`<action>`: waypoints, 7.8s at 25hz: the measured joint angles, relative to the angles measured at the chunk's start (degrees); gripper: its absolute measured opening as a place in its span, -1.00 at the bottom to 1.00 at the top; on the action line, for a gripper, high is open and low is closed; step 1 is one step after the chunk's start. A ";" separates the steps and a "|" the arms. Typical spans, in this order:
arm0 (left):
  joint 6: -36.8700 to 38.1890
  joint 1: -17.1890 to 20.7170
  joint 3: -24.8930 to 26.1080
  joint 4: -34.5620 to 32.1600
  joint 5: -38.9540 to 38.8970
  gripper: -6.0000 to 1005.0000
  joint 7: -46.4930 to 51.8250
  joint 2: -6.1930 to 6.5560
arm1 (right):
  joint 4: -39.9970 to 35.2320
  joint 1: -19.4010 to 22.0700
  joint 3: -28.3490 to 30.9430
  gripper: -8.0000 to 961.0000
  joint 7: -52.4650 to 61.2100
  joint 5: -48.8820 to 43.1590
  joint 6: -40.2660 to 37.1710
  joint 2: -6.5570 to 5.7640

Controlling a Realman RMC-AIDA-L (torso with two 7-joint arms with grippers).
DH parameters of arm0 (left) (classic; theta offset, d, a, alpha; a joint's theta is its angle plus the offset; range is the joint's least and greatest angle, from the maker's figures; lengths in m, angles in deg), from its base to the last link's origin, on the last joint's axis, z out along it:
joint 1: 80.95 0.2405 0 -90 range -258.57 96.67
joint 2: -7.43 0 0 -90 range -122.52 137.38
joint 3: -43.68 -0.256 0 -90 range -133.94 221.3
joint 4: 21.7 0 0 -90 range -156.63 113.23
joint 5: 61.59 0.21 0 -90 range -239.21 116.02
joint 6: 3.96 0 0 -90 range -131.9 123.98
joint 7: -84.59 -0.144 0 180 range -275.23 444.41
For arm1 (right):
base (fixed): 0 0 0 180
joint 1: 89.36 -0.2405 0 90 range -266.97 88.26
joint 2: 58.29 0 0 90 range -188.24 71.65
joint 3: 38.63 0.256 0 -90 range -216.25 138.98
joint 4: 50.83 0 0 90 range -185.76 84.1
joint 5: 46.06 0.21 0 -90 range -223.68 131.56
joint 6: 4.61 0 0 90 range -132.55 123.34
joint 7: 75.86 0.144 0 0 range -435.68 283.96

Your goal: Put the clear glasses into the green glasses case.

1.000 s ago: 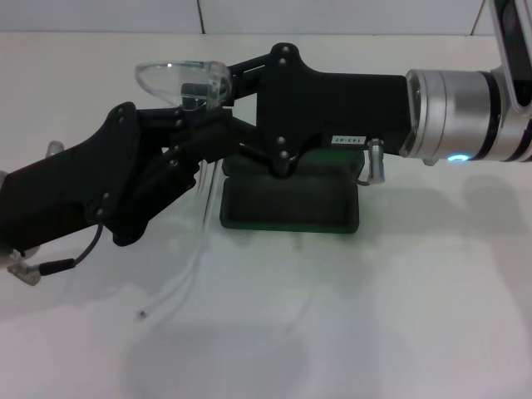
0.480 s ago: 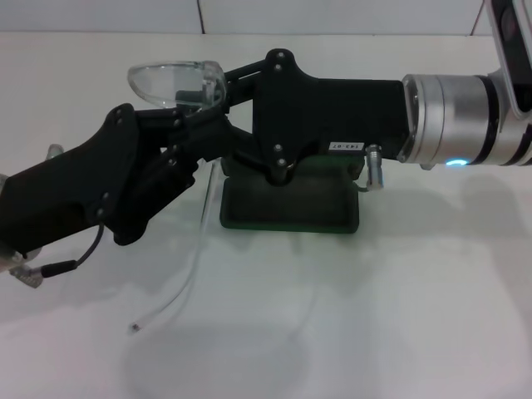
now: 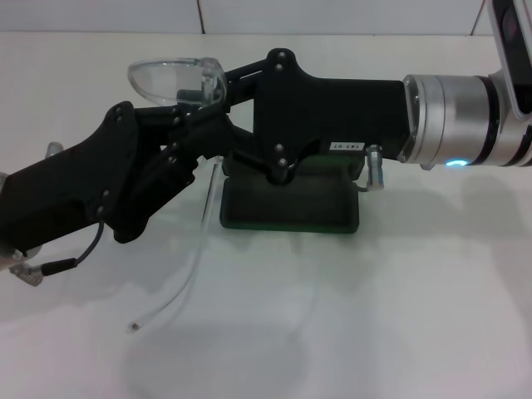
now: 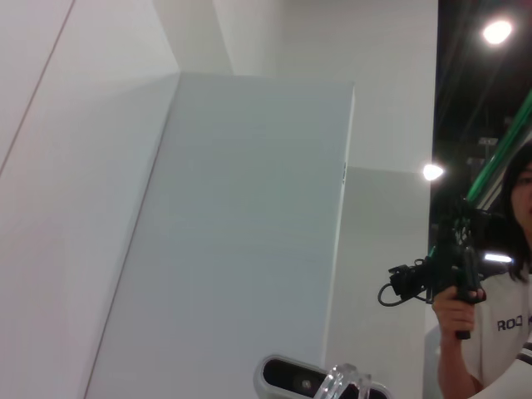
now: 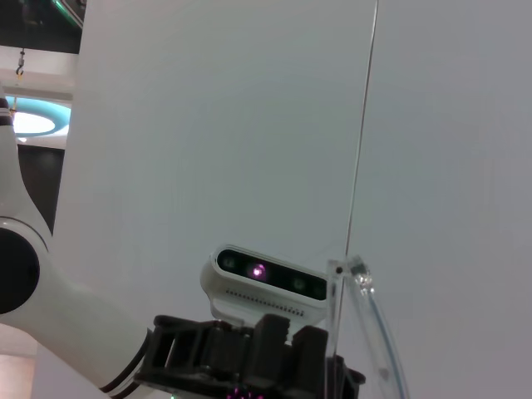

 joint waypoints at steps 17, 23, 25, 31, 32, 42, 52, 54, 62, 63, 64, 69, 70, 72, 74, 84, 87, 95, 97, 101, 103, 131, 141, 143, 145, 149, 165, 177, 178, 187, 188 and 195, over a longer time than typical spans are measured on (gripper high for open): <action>1.29 2.59 -0.27 -3.03 -2.77 -0.83 0.73 1.18 | 0.43 4.30 6.85 -0.75 -4.67 3.56 -0.55 -0.48; 1.26 3.64 -0.23 -3.37 -4.44 -0.83 0.80 2.17 | 0.42 7.72 16.76 -0.75 -4.58 3.49 -6.07 -0.58; 1.19 3.33 -0.20 -3.17 -4.03 -0.83 0.61 2.22 | 0.97 8.45 19.73 -0.75 -4.55 4.69 -8.82 -0.35; 1.06 1.98 -0.29 -2.22 -2.85 -0.83 0.12 2.15 | 3.58 9.20 21.47 -0.75 -4.71 13.90 -14.91 -0.55; 1.04 1.59 -0.26 -1.78 -2.58 -0.83 0.07 2.16 | 3.88 9.19 21.49 -0.75 -4.72 14.87 -15.53 -0.56; 0.89 -4.20 -0.30 -0.69 4.12 -0.83 -0.81 0.62 | 15.76 -1.26 12.62 -0.75 -8.65 25.79 -17.86 -0.01; 0.78 -7.34 0.18 2.96 6.02 -0.83 -2.97 0.27 | 19.99 -4.84 -0.65 -0.75 -10.34 33.63 -17.56 0.01; 0.78 -7.34 0.27 2.87 5.91 -0.83 -2.99 0.27 | 20.05 -4.72 -2.81 -0.75 -10.60 34.71 -17.52 0.00; 0.65 -7.71 0.36 2.98 5.08 -0.83 -4.54 0.18 | 20.11 -4.19 -5.00 -0.75 -10.59 35.10 -17.40 0.00; 0.63 -7.66 0.35 2.99 4.79 -0.83 -4.58 0.17 | 20.12 -4.07 -5.20 -0.75 -10.58 35.11 -17.33 0.00; 0.62 -7.59 0.35 3.00 4.53 -0.83 -4.60 0.17 | 20.13 -3.98 -5.42 -0.75 -10.59 35.12 -17.20 0.00; 0.62 -7.11 0.35 3.04 3.40 -0.83 -4.64 0.17 | 20.28 -3.49 -5.99 -0.75 -10.59 35.17 -16.65 0.00; 0.62 -7.03 0.35 3.05 3.26 -0.83 -4.64 0.17 | 20.42 -3.47 -6.01 -0.75 -10.59 35.17 -16.62 0.00; 0.64 -6.89 0.35 3.10 3.10 -0.83 -4.89 0.17 | 20.68 -3.46 -6.03 -0.75 -10.59 35.17 -16.60 0.00; 0.65 -6.84 0.35 3.14 3.08 -0.83 -5.15 0.17 | 20.80 -3.46 -6.11 -0.75 -10.59 35.10 -16.55 0.00; 0.71 -6.69 0.35 3.68 2.90 -0.83 -5.98 0.17 | 20.97 -3.76 -8.34 -0.75 -10.58 34.80 -14.49 0.00; 0.71 -6.70 0.35 3.69 2.90 -0.83 -5.99 0.15 | 20.97 -3.60 -8.65 -0.75 -10.57 34.81 -14.28 0.00; 0.70 -6.72 0.35 3.78 2.90 -0.83 -6.13 0.09 | 20.94 -3.39 -9.79 -0.75 -11.72 35.76 -14.05 0.00; 0.68 -6.70 0.64 3.91 2.90 -0.83 -6.14 0.09 | 20.94 -3.37 -9.51 -0.75 -11.88 35.99 -14.22 0.00; 0.66 -6.67 1.41 4.56 2.90 -0.83 -6.15 0.11 | 20.95 -3.31 -9.29 -0.75 -12.15 36.60 -14.30 0.00; 0.64 -6.66 1.57 4.58 2.90 -0.83 -6.15 0.12 | 20.96 -3.29 -9.25 -0.75 -12.52 36.61 -14.34 0.00; 0.54 -6.98 1.76 5.15 2.27 -0.84 -8.57 0.27 | 21.93 -4.23 -11.99 -0.75 -12.79 36.14 -12.36 0.00; 0.27 -6.77 1.75 5.19 2.20 -0.85 -8.88 0.18 | 21.89 -4.54 -13.05 -0.75 -12.77 36.18 -12.09 0.00; 0.27 -6.72 1.75 5.20 2.20 -0.85 -8.88 0.18 | 21.89 -4.25 -12.81 -0.75 -12.80 36.37 -12.18 0.01; 0.27 -6.66 1.75 5.65 2.20 -0.86 -8.90 0.18 | 21.90 -3.80 -12.18 -0.75 -12.94 36.55 -12.47 0.00; 0.30 -6.64 1.75 6.16 2.20 -0.86 -8.95 0.23 | 21.95 -3.13 -10.81 -0.75 -13.30 36.83 -12.65 0.00; 0.90 -7.26 1.32 5.18 2.21 -0.85 -8.90 0.38 | 21.86 -3.22 -12.20 -0.75 -13.06 36.06 -10.64 0.00; 0.90 -7.42 1.62 3.60 1.69 -0.85 -9.06 0.51 | 21.52 -3.65 -14.82 -0.75 -12.98 35.98 -9.36 0.00; 0.90 -7.42 1.64 3.60 1.64 -0.85 -9.10 0.54 | 21.51 -3.75 -15.03 -0.75 -12.98 35.97 -9.34 0.00; 0.88 -7.43 1.67 3.60 1.46 -0.85 -9.82 0.49 | 21.41 -4.65 -16.08 -0.75 -13.01 34.82 -9.22 0.00; 0.89 -7.43 1.67 3.60 1.46 -0.85 -9.82 0.48 | 21.41 -4.68 -16.08 -0.75 -13.00 34.69 -9.22 0.00; 0.82 -7.43 1.67 3.78 1.41 -0.85 -9.91 0.44 | 21.22 -4.78 -16.08 -0.75 -12.97 33.28 -9.22 0.00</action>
